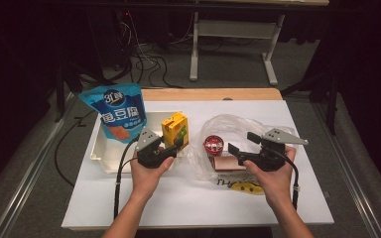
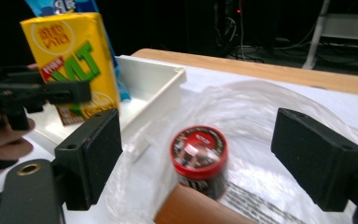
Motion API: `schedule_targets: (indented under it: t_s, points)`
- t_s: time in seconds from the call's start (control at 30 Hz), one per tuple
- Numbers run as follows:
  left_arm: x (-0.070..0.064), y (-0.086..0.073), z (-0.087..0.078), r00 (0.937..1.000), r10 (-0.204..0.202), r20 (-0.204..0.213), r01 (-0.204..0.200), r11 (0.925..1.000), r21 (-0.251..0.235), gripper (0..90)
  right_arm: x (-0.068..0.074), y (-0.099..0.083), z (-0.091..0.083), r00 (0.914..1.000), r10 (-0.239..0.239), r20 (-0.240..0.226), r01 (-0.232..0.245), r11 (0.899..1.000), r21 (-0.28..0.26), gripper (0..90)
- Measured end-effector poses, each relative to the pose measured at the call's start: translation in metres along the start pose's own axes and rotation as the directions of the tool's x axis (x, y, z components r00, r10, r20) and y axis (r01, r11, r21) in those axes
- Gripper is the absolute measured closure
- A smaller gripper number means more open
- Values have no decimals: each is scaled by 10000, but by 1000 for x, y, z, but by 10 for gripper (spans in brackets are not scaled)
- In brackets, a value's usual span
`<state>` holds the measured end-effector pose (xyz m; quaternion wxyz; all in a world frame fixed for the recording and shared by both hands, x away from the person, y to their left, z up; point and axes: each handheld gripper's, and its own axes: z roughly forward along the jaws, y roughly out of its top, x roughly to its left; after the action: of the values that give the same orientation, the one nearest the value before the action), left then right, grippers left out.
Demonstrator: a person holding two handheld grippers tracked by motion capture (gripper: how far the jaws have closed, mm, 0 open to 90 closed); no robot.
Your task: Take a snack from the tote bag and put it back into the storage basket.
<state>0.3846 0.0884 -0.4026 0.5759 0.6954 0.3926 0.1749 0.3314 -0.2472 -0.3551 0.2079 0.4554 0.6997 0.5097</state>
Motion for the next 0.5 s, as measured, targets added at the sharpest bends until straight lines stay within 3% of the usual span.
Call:
schedule_targets:
  t_s: [0.5]
  points:
    - [30,-10,13,9976,-397,-561,396,9992,-31,504,-31,-45,-25,9981,192,593,-192,9998,6,184]
